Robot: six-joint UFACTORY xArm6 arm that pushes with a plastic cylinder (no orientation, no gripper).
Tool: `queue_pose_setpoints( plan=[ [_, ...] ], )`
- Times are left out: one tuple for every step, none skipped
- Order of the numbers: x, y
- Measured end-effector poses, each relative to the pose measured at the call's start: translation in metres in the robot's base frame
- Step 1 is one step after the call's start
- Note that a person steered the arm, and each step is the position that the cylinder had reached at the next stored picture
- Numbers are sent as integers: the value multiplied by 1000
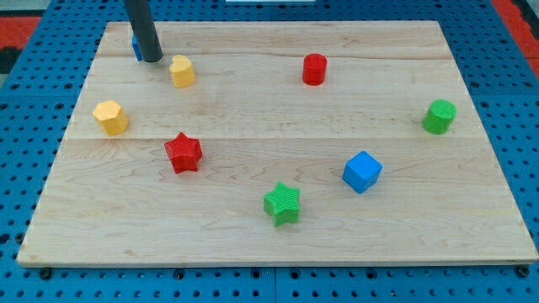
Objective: Push yellow heart down a bit
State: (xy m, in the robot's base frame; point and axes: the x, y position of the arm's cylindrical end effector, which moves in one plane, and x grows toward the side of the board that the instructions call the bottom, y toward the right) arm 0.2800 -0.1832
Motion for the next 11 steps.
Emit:
queue_pose_setpoints(
  plan=[
    [0, 2],
    [0, 18],
    [4, 32],
    [9, 51],
    [10, 53],
    [10, 53],
    [20, 52],
    [20, 52],
    [21, 56],
    [21, 58],
    [21, 58]
  ],
)
